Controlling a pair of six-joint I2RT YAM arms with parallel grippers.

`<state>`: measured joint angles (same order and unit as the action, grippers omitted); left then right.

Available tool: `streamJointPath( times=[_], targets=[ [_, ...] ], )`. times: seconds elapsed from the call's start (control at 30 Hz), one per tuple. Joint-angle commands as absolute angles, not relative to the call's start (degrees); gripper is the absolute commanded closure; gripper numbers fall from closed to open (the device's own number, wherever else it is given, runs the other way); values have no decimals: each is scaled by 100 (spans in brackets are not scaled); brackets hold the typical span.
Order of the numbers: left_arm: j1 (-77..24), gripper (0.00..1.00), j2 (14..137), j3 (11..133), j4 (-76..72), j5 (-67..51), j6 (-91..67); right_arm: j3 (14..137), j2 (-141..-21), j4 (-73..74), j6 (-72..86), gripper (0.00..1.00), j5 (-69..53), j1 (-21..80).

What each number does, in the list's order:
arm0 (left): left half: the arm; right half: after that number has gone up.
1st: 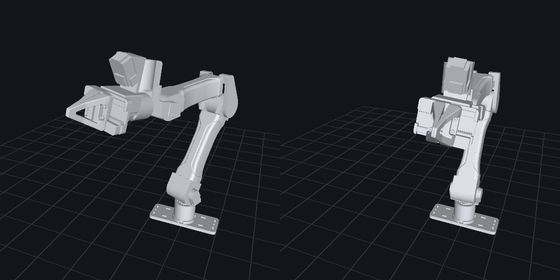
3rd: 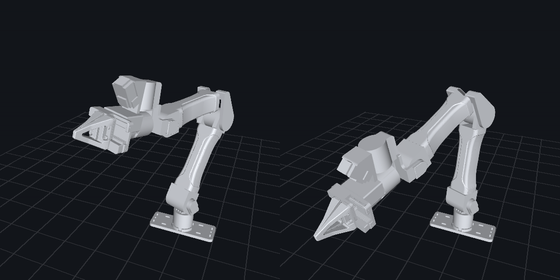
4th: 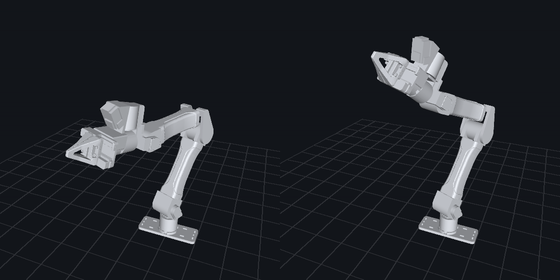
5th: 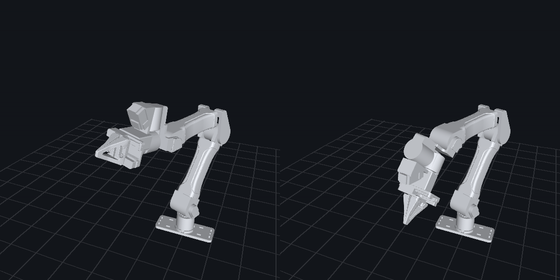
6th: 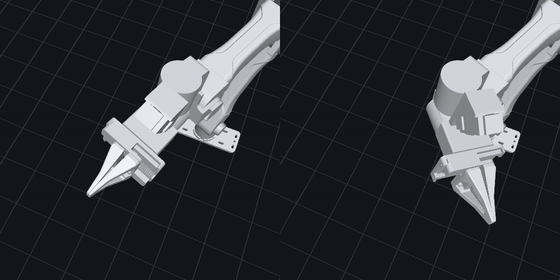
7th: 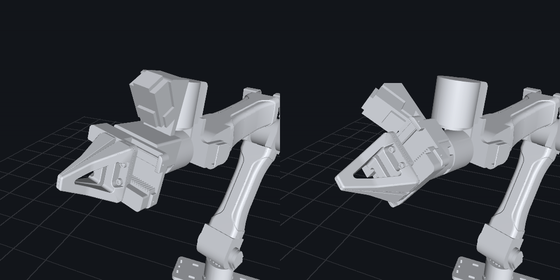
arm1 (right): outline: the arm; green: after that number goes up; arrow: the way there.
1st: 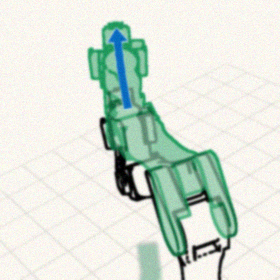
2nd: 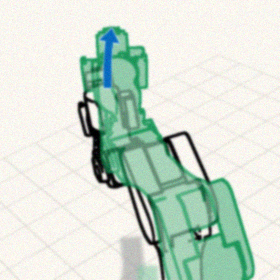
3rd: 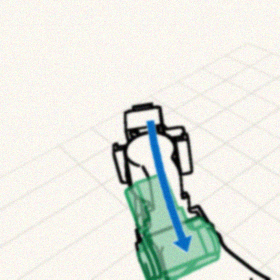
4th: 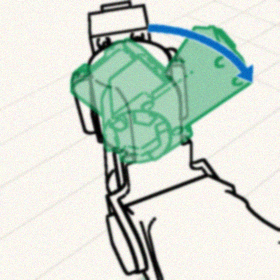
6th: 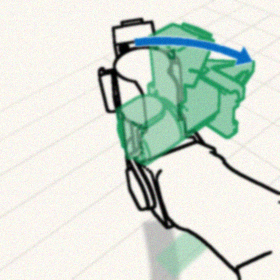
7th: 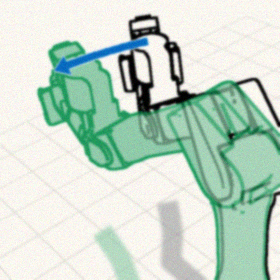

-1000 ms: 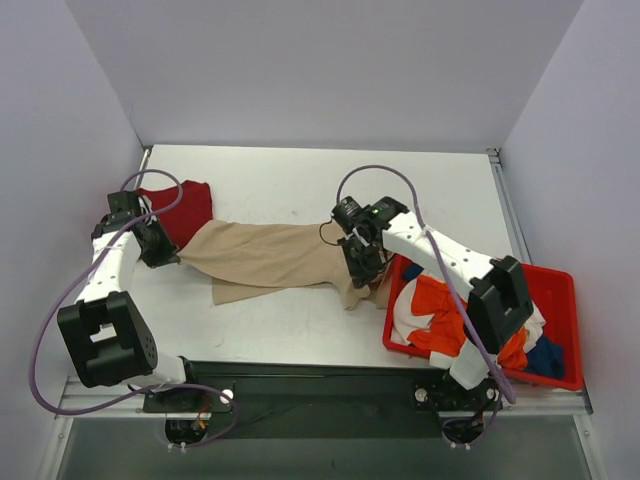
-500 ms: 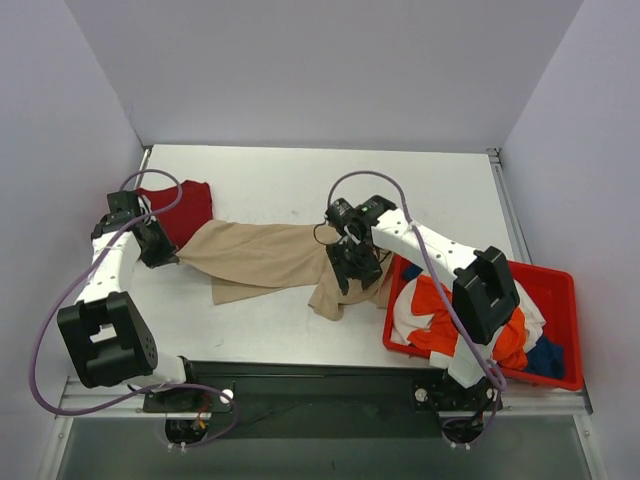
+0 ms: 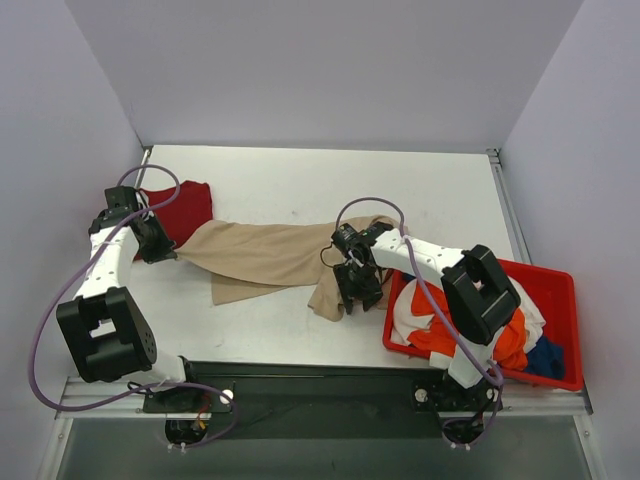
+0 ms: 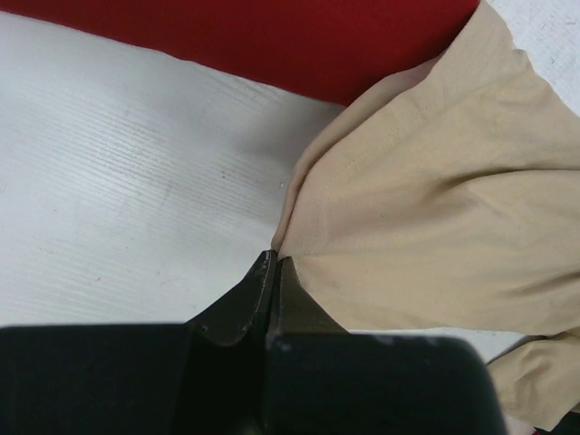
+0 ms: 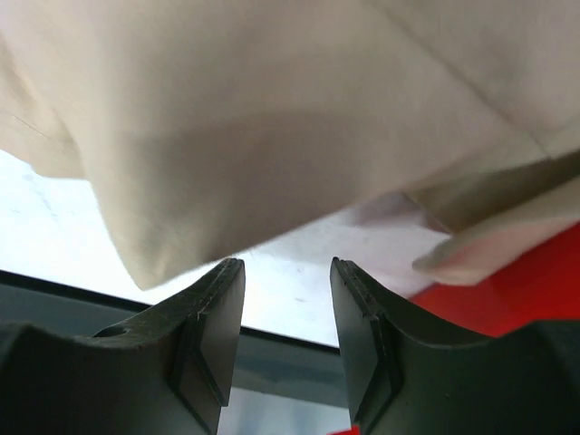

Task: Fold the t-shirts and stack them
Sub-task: Flatten out the tshirt

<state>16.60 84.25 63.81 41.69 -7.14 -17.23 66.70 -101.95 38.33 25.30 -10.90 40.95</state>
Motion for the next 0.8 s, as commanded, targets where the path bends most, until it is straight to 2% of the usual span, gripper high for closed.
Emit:
streamJointPath(
  times=[0.0, 0.63, 0.77],
  targets=[
    [1714, 100, 8385, 6574, 4192, -721, -1600, 6882, -10283, 3578, 2672, 57, -923, 4104],
    [1705, 100, 8279, 6442, 4157, -738, -1582, 7277, -10933, 3085, 2944, 56, -932, 4139],
    [1714, 100, 8297, 6451, 4157, -747, -1591, 7172, -11048, 3111, 2979, 59, -616, 4227]
  ],
)
